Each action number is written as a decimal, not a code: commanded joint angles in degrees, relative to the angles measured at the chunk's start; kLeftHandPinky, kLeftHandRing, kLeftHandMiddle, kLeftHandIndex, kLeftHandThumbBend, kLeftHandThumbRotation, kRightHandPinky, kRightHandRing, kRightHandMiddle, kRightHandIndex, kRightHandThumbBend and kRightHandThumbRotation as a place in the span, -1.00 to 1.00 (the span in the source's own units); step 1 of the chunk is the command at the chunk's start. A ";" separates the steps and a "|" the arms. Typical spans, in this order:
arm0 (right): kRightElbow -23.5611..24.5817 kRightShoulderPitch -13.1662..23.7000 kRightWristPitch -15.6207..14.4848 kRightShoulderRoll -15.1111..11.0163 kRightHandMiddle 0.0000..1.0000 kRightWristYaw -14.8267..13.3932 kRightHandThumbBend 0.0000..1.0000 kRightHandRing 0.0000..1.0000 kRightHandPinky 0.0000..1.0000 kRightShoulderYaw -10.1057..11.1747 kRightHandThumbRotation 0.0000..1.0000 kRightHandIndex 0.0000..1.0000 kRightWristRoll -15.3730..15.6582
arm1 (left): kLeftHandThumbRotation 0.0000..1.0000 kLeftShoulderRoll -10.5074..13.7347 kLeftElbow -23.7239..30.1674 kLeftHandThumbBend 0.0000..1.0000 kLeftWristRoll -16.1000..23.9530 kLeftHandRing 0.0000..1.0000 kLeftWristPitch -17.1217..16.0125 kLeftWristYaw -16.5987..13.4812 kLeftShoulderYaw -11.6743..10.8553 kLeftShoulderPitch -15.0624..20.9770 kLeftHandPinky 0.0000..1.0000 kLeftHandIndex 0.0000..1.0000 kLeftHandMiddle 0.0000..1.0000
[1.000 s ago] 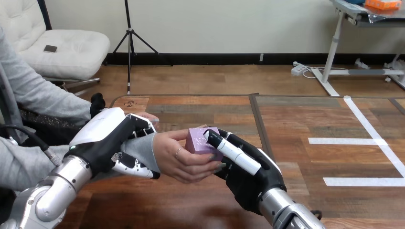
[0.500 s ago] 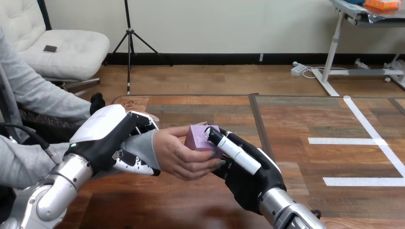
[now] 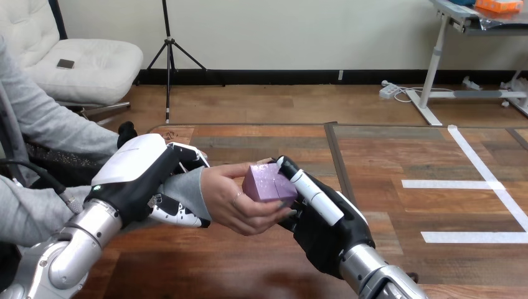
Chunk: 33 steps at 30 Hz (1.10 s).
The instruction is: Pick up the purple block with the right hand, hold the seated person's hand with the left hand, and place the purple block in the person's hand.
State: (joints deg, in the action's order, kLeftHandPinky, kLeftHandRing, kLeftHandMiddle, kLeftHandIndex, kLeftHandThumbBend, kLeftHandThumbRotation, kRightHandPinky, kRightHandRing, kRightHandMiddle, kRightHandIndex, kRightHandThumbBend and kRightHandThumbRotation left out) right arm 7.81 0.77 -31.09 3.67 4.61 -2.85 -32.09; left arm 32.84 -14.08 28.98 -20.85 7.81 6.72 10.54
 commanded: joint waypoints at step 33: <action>1.92 2.25 -1.78 -0.99 0.32 2.63 0.56 0.22 0.02 3.87 0.08 0.33 -0.54 | -0.62 1.86 5.95 0.36 -4.52 0.34 -0.48 1.61 -2.53 -0.09 0.15 0.28 0.38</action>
State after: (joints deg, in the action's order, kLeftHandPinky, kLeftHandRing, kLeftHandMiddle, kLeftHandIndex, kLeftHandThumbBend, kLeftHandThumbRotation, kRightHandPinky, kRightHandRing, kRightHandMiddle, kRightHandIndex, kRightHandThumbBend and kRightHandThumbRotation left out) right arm 7.80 0.77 -32.70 3.01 6.48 -0.02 -31.97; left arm 33.47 -12.74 26.68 -21.31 8.52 6.39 9.00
